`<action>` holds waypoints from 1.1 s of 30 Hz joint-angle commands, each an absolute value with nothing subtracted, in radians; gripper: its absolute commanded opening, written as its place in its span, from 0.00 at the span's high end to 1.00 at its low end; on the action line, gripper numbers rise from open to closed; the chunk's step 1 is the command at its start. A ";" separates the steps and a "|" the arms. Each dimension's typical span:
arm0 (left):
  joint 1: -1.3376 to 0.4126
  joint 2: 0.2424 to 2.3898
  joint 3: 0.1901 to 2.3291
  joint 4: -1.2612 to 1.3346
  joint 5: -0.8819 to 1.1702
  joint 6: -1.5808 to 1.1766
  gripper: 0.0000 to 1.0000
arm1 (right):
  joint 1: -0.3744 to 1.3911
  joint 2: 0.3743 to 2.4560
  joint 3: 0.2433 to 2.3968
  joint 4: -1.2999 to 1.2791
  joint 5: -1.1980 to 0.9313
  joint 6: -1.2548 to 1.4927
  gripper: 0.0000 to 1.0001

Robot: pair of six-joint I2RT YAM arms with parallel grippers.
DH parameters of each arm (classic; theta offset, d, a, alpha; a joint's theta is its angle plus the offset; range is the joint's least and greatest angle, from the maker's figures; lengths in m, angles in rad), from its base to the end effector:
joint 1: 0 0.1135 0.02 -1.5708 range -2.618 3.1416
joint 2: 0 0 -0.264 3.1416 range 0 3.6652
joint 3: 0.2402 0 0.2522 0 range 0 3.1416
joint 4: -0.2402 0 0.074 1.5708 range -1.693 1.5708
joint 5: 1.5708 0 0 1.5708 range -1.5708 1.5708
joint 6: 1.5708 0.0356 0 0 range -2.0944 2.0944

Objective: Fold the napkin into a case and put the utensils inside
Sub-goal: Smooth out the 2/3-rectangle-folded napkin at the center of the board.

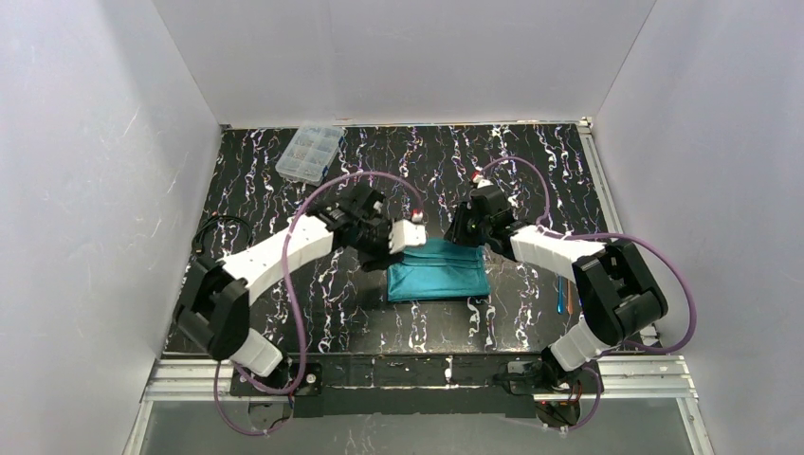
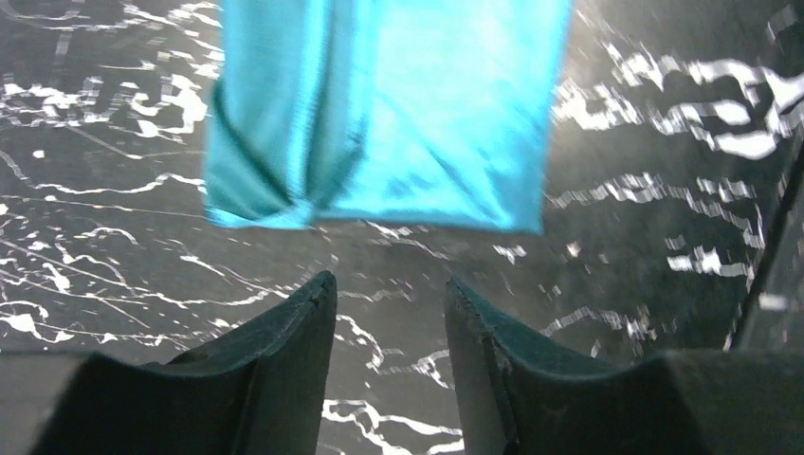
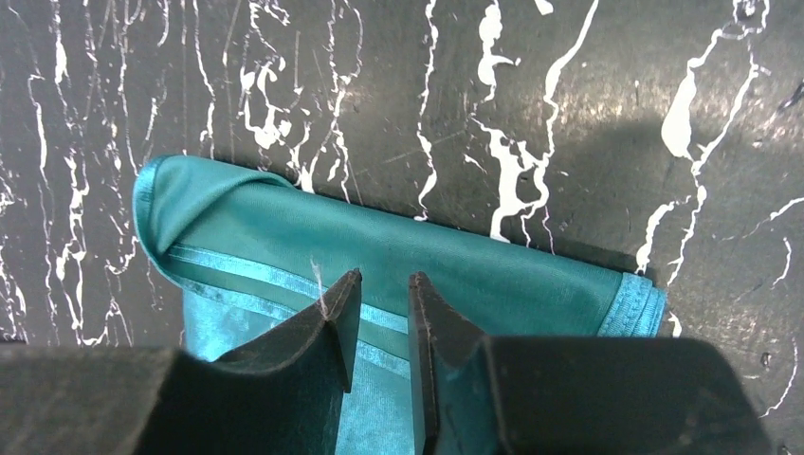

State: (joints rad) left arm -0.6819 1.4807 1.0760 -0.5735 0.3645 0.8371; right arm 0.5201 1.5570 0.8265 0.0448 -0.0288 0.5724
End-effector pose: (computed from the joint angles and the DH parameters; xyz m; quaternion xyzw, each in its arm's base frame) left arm 0.2288 -0.2021 0.2462 0.6860 0.6456 -0.1506 0.2997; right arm 0.2804 0.1617 0.1893 0.0175 0.9034 0.2336 0.3591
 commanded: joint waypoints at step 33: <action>-0.476 1.840 1.292 -0.422 0.449 -0.230 0.86 | 0.528 1.478 0.752 0.135 -0.119 0.641 0.66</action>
State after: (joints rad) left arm -0.4999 1.8900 1.3323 -0.4389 0.4271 -0.2028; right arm 0.5201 1.4876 0.6720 0.1360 -0.0975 0.6334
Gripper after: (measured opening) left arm 0.141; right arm 0.322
